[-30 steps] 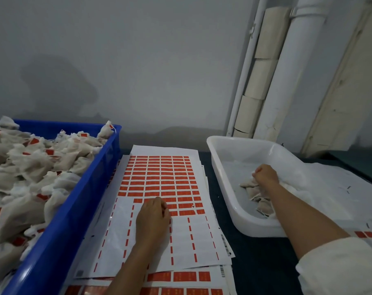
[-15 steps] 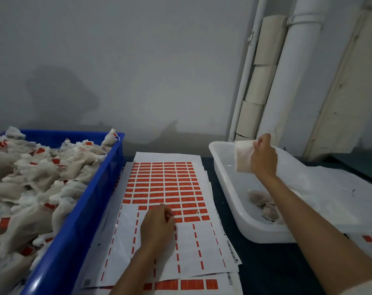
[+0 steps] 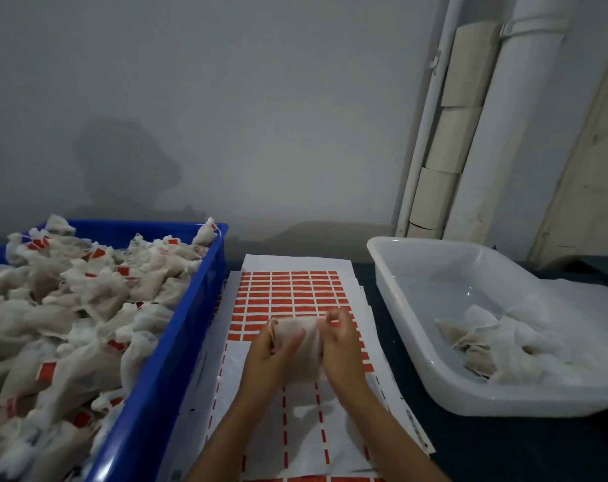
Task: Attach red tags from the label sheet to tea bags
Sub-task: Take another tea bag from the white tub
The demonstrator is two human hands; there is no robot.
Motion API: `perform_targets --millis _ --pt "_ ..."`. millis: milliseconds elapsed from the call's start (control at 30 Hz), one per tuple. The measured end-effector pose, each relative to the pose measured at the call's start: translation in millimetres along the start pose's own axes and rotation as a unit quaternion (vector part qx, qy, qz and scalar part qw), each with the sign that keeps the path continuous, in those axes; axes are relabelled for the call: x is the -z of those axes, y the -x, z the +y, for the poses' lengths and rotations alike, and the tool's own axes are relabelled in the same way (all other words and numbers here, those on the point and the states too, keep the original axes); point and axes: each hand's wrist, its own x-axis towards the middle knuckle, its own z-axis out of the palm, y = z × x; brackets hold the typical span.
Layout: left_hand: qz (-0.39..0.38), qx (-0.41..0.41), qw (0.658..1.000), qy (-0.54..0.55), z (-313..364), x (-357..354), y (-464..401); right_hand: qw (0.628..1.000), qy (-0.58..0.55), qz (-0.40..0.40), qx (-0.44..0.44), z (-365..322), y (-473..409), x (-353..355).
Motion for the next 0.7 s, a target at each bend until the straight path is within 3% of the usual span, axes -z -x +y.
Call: perform_targets --millis 167,300,533,700 --pt "0.033 0.047 0.998 0.015 -21.0 -0.9 1.0 0.999 -0.026 -0.019 -0.022 14.3 8.1 -3.5" --pt "0.047 -0.005 0.997 -0.064 -25.2 4.4 1.8 0.998 -0.04 -0.032 -0.027 21.1 15.6 -1.5" --pt "0.077 0.009 0.992 -0.098 -26.8 2.1 -3.9 0.997 -0.032 -0.03 0.061 22.8 12.1 11.5" --pt "0.089 -0.02 0.989 -0.12 -28.2 1.4 -1.5 0.997 -0.015 -0.003 0.07 26.2 9.6 16.7"
